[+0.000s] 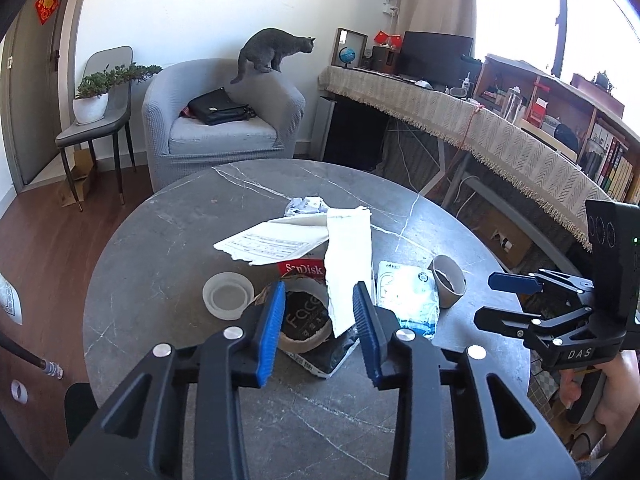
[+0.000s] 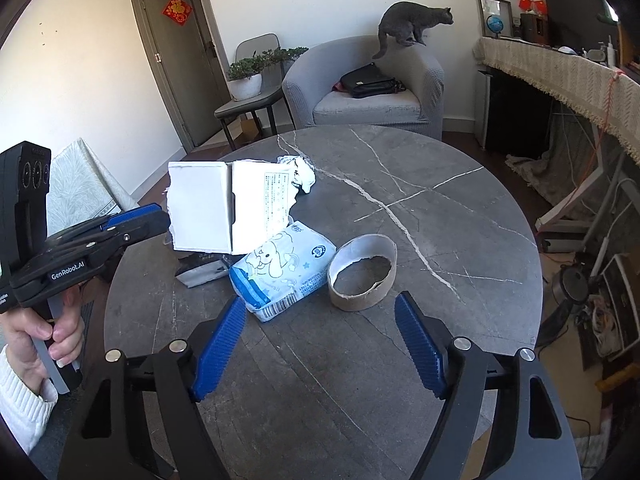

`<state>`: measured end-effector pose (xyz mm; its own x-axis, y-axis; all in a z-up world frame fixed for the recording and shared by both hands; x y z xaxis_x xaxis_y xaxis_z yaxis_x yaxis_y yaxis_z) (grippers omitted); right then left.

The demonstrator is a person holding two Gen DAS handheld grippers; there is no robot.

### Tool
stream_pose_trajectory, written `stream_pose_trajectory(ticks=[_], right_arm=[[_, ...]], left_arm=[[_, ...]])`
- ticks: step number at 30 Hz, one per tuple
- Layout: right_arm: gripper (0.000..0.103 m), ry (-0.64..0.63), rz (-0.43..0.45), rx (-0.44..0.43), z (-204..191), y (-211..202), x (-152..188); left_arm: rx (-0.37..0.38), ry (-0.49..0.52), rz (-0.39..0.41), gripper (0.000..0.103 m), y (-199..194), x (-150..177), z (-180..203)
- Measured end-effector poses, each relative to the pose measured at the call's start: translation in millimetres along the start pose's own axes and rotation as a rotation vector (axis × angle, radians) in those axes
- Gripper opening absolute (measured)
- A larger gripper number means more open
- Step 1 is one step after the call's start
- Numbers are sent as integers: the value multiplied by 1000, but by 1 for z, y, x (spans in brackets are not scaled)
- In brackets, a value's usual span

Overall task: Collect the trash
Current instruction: 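Move the left tool to the white paper box and close on its flap, then lift the white paper box with the left tool away from the table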

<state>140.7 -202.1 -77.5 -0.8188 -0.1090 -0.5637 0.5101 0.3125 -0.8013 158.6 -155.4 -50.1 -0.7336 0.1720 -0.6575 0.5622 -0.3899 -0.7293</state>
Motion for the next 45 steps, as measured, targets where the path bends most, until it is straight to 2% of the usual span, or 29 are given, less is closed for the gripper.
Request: stream_pose_trajectory(ticks=[1, 3, 9, 15, 20, 26, 28, 30, 39, 45], right_arm=[[77, 0, -2, 3, 1, 2, -1], [69, 3, -7, 13, 5, 5, -1], [68, -1, -37, 45, 14, 19, -3], [63, -11, -48, 69, 16, 28, -7], [61, 4, -54, 93, 21, 36, -13], [53, 18, -61, 110, 22, 40, -13], [46, 39, -56, 108, 26, 39, -14], [45, 55, -50, 111, 28, 37, -15], [45, 122, 41, 128, 39, 9, -26], [45, 119, 100, 118, 28, -9, -29]], left_arm=[[9, -6, -1, 37, 3, -2, 1], [33, -8, -1, 34, 6, -5, 4], [87, -1, -5, 28, 17, -13, 18], [107, -2, -8, 19, 25, -18, 20], [128, -3, -17, 15, 31, -19, 22], [150, 14, -16, 8, 28, -16, 29], [162, 11, -12, 5, 25, -16, 30], [160, 14, -6, 3, 22, -16, 30], [193, 34, 28, 1, 5, -15, 39], [213, 45, 43, 1, -6, -9, 45]])
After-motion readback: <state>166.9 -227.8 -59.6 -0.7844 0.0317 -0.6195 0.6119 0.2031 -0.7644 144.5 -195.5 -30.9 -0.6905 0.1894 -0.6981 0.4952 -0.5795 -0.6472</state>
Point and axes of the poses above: each gripper's, at about its wrist camera, not at the fingertips, and y roughly the way its jaws point, z to its right, x to its underside, the point moved 10 cm from there along y, roughly the way its jaws point, and after that the axes turned 11 degrees about -z, right-handed, at the moved point
